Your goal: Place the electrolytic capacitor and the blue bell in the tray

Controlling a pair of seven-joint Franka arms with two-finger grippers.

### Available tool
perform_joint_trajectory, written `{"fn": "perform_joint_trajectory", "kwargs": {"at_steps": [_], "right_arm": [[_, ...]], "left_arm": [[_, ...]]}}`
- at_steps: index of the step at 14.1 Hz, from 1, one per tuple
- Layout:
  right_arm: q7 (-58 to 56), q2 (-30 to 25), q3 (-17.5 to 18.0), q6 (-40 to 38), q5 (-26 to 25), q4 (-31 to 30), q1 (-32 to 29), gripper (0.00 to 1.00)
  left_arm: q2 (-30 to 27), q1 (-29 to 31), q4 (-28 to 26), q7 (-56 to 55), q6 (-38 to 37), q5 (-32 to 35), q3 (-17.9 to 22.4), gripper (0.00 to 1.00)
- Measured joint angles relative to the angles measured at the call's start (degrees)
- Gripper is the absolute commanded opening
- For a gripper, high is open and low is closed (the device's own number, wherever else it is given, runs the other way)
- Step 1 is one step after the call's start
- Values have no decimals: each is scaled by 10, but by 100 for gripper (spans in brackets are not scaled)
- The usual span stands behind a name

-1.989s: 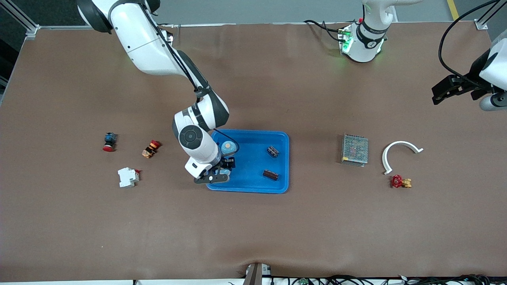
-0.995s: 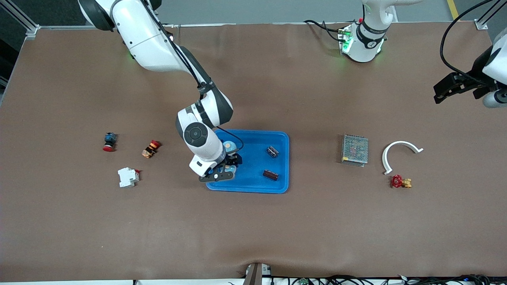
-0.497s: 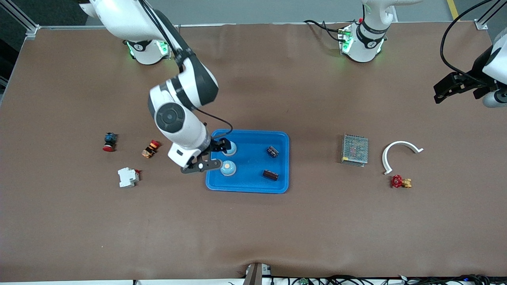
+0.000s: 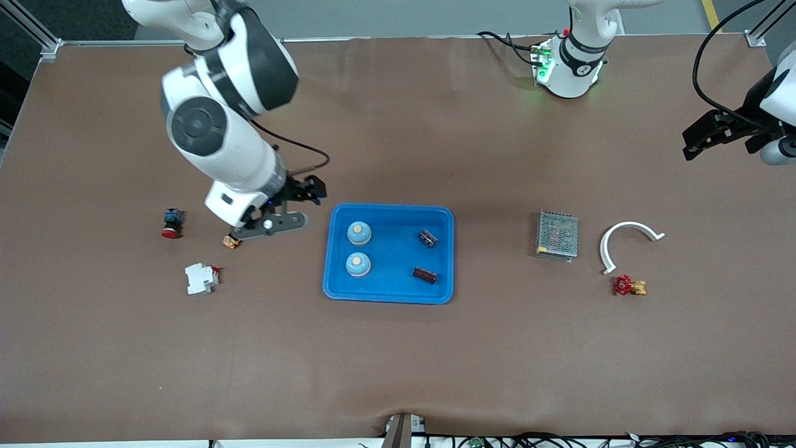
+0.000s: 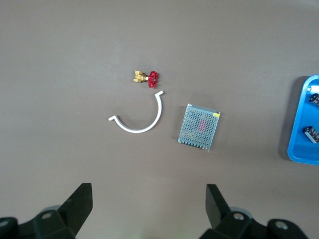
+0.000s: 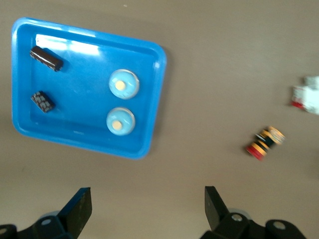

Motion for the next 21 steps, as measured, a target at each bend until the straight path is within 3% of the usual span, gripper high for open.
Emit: {"fn": "perform_joint_trajectory", "kwargs": {"at_steps": [4,8,14,21], "right_arm": [[-18,-92,-2,-102,-48,-1,-40,100],[-101,-157,-3,-123,-65,-30,-121,100],[-214,-164,-4,-103,-65,-30,-256,100],[-217,-157,0,-72,-59,-9,-273,100]], "left_arm": [[0,0,0,0,0,0,0,100],[0,0,-1,23,0,0,0,100],[0,0,-1,27,-1,0,0,100],[0,-2,-1,27,-15,0,-2,100]]}}
